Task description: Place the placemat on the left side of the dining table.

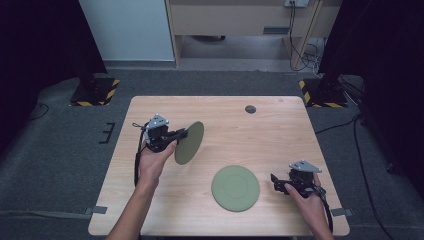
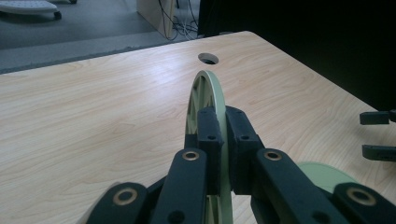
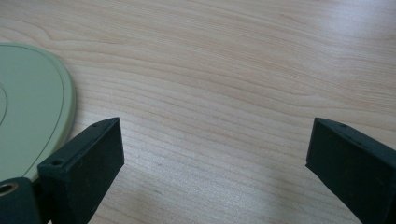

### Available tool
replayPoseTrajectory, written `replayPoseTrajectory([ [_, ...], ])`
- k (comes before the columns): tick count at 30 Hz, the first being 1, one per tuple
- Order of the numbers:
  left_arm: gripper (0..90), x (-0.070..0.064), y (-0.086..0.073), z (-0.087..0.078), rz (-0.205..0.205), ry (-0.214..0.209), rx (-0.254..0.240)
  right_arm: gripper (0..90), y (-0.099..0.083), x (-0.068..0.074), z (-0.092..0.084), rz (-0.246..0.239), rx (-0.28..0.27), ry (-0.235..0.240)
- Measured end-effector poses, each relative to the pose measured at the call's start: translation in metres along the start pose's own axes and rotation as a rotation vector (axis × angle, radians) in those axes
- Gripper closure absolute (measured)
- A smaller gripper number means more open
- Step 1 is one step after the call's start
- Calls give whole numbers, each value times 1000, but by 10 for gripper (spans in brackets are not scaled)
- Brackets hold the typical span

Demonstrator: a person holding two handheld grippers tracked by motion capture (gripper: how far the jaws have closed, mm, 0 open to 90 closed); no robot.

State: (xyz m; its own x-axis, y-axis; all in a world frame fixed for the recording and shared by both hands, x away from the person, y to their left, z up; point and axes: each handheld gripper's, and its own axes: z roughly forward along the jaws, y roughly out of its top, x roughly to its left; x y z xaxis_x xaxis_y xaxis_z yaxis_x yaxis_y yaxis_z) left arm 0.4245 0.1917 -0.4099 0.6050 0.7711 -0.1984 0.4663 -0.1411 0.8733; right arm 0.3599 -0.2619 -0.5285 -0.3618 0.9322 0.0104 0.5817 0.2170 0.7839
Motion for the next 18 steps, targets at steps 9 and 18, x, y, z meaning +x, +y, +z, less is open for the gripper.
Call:
replayPoseTrajectory([
  [9,855,8,-1,-8,-5,17,-4,45,-1,-2,2,8,17,-13],
  [18,855,17,-1,-17,-10,40,-9,46,-1,-2,2,6,19,-13],
])
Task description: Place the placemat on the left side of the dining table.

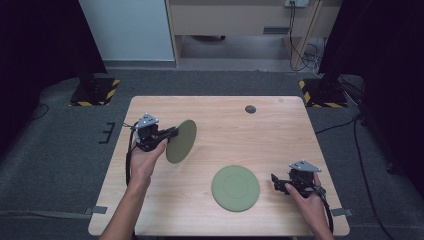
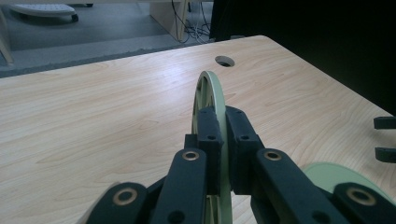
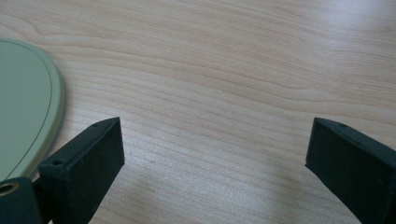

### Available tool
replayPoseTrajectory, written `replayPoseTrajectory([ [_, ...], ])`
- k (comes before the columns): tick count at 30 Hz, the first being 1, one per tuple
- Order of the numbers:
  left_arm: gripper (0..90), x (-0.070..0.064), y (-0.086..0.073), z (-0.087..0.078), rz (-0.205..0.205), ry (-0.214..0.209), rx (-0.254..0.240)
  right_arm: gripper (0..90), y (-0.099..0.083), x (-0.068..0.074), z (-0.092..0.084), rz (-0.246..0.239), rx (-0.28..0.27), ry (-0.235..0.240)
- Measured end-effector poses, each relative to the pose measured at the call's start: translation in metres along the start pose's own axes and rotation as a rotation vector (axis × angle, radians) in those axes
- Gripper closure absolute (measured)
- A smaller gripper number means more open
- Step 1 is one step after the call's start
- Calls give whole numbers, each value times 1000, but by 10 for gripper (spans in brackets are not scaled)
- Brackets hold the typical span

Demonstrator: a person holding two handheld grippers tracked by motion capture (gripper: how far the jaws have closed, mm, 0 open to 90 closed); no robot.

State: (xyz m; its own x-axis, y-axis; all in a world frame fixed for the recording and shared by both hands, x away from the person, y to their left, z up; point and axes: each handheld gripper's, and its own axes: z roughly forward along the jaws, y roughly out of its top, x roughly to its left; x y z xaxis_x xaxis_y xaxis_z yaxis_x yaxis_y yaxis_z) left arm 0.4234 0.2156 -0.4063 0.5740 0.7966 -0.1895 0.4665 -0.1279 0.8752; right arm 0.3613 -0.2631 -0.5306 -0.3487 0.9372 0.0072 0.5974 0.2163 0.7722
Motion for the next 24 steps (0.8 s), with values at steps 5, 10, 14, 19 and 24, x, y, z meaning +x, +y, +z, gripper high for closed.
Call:
replayPoseTrajectory([
  [5,855,5,-1,-5,-2,15,1,46,0,0,0,1,2,-2],
  [10,855,10,-2,-9,-7,28,-2,45,0,0,0,-2,3,-2],
  [14,855,13,-2,-12,-8,36,-4,46,0,0,1,-5,4,-3],
  [19,855,16,-2,-15,-7,43,-5,45,-1,1,1,-5,8,-1],
  [24,855,19,-3,-18,-9,49,-7,45,-1,1,1,-5,8,-2],
])
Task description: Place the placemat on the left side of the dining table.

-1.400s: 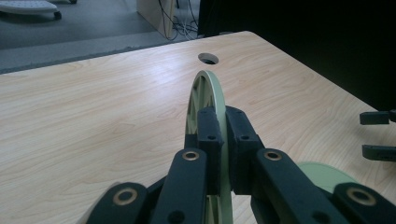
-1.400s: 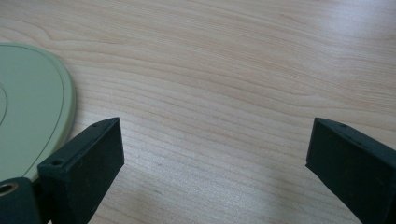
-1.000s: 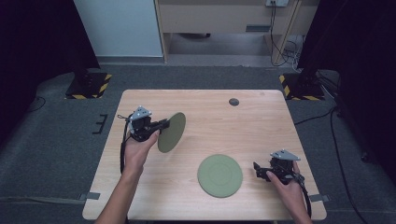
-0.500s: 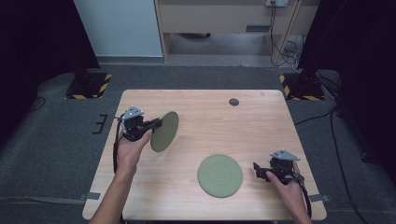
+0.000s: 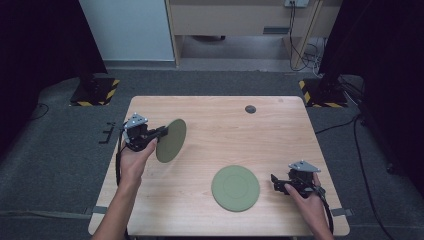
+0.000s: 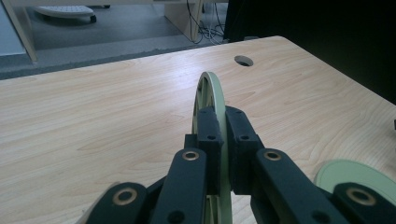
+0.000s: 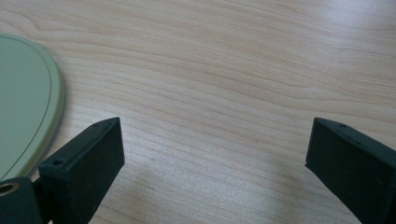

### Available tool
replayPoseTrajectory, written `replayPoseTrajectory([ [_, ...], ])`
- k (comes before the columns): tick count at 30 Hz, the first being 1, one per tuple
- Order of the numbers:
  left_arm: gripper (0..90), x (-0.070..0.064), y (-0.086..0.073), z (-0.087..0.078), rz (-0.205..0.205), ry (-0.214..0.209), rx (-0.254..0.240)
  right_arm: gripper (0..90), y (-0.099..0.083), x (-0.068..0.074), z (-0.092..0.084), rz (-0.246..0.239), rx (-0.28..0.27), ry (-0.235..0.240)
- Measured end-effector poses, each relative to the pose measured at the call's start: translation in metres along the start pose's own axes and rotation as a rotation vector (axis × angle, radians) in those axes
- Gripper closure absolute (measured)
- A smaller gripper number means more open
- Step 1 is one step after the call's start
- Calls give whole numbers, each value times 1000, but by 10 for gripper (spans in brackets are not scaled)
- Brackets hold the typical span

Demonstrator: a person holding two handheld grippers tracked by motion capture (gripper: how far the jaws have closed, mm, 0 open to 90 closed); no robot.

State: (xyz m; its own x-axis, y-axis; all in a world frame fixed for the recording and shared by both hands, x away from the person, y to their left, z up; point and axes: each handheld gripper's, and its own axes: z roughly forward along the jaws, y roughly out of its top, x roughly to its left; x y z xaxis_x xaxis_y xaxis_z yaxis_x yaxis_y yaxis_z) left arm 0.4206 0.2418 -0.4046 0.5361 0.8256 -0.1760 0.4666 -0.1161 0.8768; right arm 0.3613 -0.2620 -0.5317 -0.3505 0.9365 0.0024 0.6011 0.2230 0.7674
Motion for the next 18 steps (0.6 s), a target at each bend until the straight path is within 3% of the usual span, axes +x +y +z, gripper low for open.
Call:
replayPoseTrajectory([
  [18,855,9,-1,-8,-3,24,-5,45,0,1,1,-5,5,-1],
])
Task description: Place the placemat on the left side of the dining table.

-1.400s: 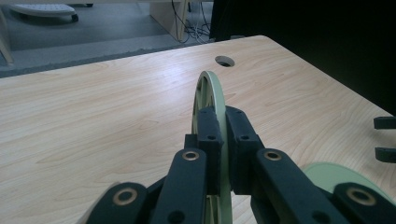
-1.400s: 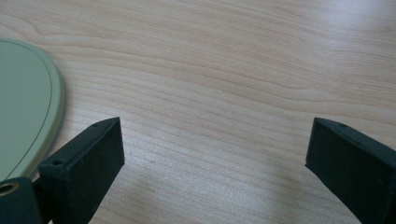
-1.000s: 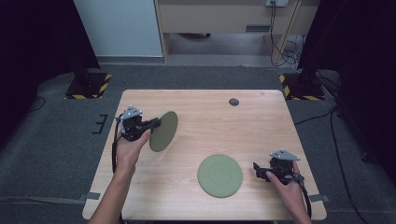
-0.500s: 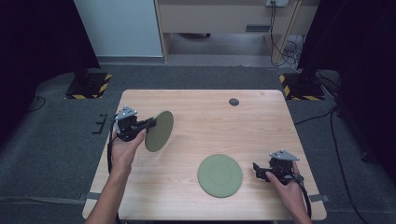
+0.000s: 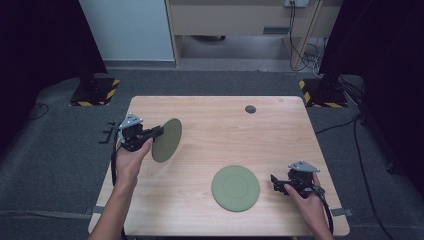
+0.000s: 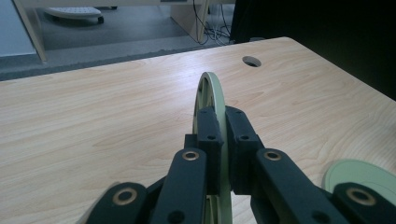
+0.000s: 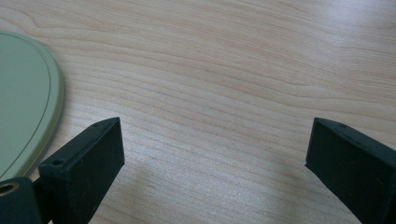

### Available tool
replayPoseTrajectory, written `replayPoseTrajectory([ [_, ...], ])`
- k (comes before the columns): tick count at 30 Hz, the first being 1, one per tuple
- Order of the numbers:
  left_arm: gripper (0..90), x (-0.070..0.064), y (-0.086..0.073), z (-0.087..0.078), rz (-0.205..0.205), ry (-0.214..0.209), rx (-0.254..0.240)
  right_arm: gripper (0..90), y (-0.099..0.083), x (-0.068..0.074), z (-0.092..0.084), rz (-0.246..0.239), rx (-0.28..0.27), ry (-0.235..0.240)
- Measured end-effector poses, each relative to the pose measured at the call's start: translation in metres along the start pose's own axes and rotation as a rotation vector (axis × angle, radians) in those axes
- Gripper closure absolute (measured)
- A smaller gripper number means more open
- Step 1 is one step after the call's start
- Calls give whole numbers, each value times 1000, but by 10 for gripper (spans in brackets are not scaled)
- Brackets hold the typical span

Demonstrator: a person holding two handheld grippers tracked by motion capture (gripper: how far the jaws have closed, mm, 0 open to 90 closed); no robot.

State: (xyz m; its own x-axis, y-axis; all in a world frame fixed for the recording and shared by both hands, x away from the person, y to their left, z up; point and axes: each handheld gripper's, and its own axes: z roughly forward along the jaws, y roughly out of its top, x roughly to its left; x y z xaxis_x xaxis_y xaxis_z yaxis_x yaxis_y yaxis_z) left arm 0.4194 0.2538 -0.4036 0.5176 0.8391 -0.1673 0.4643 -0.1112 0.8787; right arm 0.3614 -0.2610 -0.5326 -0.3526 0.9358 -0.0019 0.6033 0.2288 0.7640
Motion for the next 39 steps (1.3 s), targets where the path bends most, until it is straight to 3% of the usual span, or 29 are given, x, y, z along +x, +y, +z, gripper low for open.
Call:
replayPoseTrajectory([
  [20,854,16,-7,-2,-25,37,6,45,-1,2,1,-9,11,-2],
  [26,854,28,-15,-3,-46,64,10,45,-1,3,1,-12,14,-3],
  [28,854,38,-19,-8,-78,78,1,45,-2,4,2,-15,16,-1],
  [39,853,62,-34,-18,-109,154,9,45,-2,5,2,-16,23,-4],
])
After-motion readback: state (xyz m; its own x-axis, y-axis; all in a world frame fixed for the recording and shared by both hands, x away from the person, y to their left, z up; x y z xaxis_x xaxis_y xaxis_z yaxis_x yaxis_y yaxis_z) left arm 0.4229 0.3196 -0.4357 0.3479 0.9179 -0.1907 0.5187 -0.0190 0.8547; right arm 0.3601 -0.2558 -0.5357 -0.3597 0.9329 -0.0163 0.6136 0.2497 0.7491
